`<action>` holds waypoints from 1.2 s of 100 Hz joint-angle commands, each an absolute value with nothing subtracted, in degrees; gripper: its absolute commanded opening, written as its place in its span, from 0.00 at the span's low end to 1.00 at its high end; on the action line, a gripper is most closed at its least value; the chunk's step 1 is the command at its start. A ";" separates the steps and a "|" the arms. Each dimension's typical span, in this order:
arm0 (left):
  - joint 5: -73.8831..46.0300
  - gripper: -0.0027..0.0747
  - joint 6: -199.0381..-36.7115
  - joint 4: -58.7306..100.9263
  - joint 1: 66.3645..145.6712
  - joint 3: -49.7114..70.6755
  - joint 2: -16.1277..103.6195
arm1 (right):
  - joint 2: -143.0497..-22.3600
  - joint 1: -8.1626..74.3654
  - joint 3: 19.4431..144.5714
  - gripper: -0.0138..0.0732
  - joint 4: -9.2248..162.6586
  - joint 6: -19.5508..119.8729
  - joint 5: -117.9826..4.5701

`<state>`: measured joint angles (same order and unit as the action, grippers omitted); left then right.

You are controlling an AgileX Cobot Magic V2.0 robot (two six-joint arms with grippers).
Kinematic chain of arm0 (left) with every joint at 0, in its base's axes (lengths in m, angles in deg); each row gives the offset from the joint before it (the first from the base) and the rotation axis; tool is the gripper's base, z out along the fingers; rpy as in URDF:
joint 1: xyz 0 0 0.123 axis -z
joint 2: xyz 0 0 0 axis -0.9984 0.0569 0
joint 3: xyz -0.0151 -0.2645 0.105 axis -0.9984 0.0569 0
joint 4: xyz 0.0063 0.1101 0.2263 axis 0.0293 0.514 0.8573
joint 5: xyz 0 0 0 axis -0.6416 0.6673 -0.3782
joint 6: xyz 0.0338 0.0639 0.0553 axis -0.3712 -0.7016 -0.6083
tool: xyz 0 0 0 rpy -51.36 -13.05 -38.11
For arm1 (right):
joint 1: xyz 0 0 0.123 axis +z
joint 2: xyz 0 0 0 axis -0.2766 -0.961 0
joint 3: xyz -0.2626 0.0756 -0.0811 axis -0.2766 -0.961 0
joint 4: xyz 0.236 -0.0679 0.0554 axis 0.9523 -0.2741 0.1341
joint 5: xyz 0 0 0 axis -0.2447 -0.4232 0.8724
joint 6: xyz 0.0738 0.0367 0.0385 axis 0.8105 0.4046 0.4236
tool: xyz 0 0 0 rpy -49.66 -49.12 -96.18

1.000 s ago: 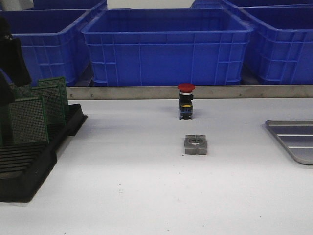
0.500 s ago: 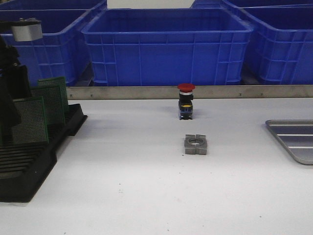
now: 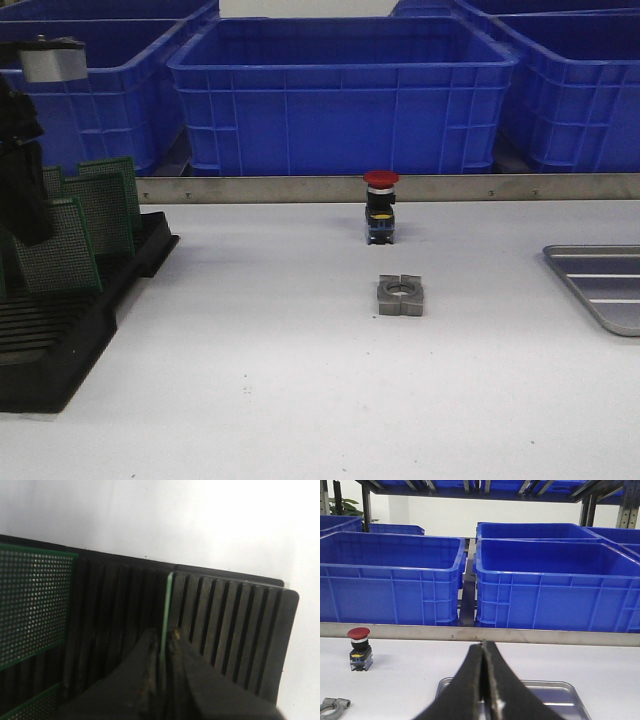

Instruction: Place circuit board on tray

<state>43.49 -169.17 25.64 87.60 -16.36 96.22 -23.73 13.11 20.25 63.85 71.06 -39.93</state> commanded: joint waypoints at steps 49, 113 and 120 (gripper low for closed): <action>46.29 0.01 -166.56 7.99 89.72 -19.44 81.45 | -22.74 12.74 19.66 0.08 63.30 71.04 -35.79; 46.21 0.01 -159.18 3.78 112.29 -19.34 78.65 | -22.74 12.79 23.80 0.08 64.88 74.98 -38.69; 46.21 0.01 -159.18 3.66 112.64 -19.34 78.65 | -23.01 12.84 27.50 0.08 64.88 75.56 -43.00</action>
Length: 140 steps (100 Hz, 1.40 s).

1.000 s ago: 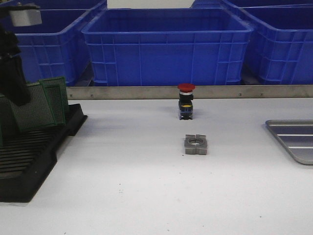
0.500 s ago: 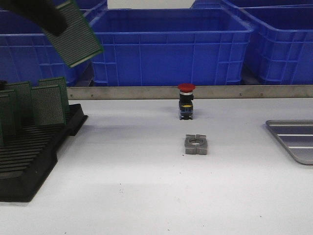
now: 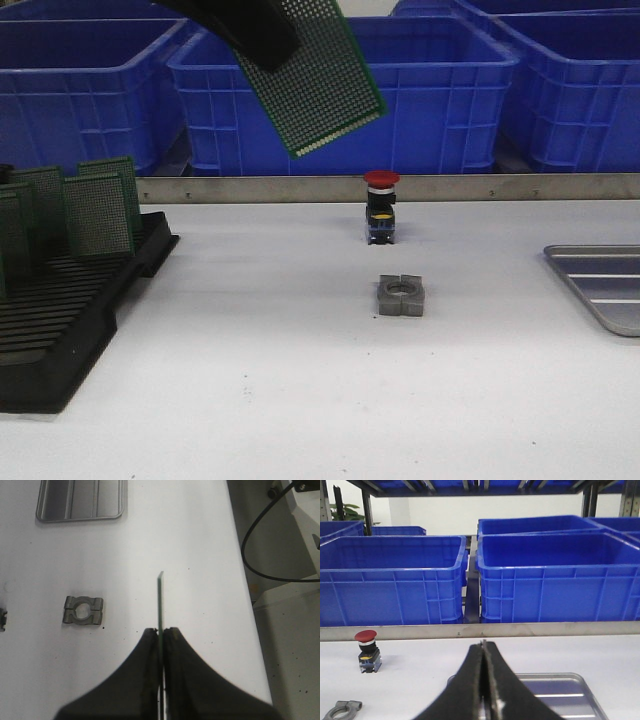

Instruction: Place circuit board on tray

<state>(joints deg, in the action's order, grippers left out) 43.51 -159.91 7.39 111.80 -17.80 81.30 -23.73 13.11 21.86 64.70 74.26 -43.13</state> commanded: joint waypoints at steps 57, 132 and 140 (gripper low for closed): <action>46.21 0.01 -159.18 3.44 112.64 -19.34 78.65 | -48.79 12.97 58.86 0.08 77.60 75.56 -79.84; 46.21 0.01 -159.18 2.27 112.64 -19.34 78.65 | -55.79 13.04 60.27 0.74 91.22 55.67 -80.15; 46.21 0.01 -159.18 1.95 112.64 -19.34 78.65 | -59.93 13.04 61.93 0.74 98.68 44.27 -82.37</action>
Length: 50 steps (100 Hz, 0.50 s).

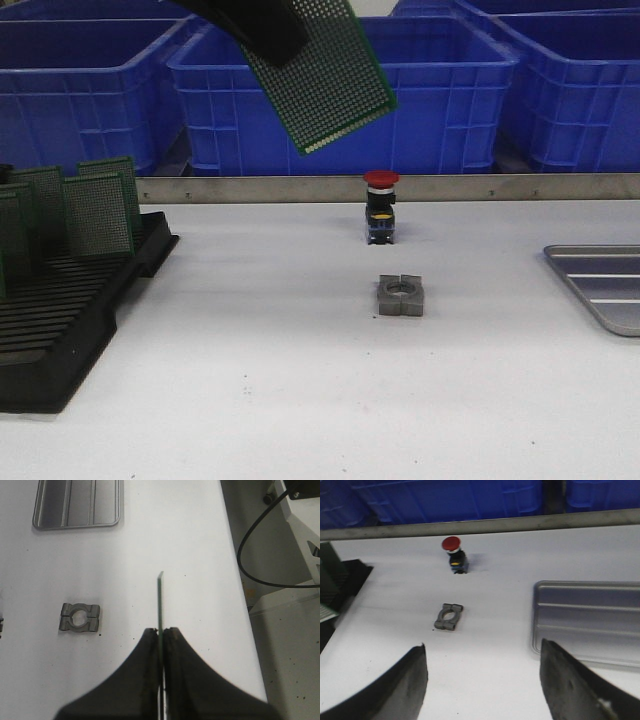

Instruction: Place circuit board on tray

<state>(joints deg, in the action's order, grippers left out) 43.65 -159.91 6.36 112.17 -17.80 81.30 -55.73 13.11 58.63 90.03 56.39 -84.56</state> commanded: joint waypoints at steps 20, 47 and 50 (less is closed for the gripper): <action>46.21 0.01 -159.18 0.85 112.64 -19.34 78.65 | -71.86 13.04 66.02 0.74 117.98 14.53 -92.64; 46.21 0.01 -159.18 0.85 112.64 -19.34 78.65 | -86.44 14.85 71.10 0.74 128.91 -8.07 -100.23; 46.21 0.01 -159.18 0.85 112.64 -19.34 78.65 | -87.76 15.90 71.76 0.74 128.91 -8.95 -100.28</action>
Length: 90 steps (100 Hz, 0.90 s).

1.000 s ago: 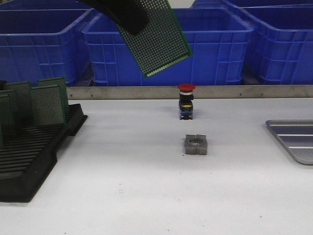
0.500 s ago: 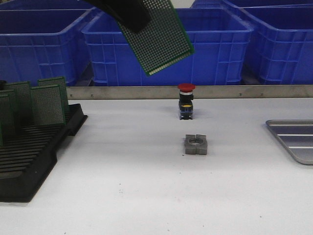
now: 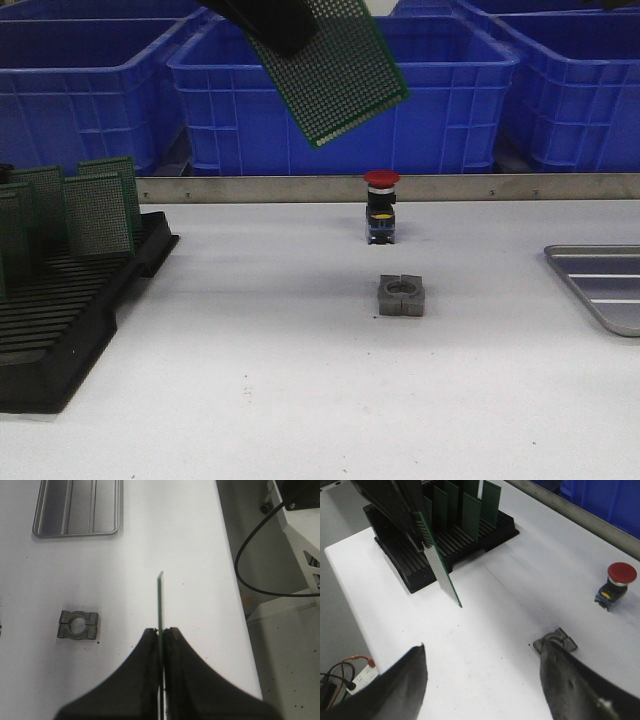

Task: Place circuit board on tray
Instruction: 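Bring the right gripper to the board and grasp it from the left gripper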

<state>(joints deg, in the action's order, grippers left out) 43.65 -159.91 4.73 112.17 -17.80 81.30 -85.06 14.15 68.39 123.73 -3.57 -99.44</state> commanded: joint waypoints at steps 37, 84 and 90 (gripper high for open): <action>46.21 0.01 -159.18 0.85 112.64 -19.34 78.65 | -102.18 26.36 81.01 0.74 128.91 -10.84 -99.66; 46.21 0.01 -159.18 0.85 112.64 -19.34 78.65 | -108.02 32.45 83.39 0.43 128.91 -10.88 -99.86; 46.21 0.01 -159.18 0.85 112.64 -19.34 78.65 | -108.02 32.45 83.51 0.34 128.91 -10.88 -99.86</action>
<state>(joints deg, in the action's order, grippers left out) 43.65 -159.82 4.64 112.17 -17.80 81.30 -109.78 32.49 81.41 125.29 -10.19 -99.23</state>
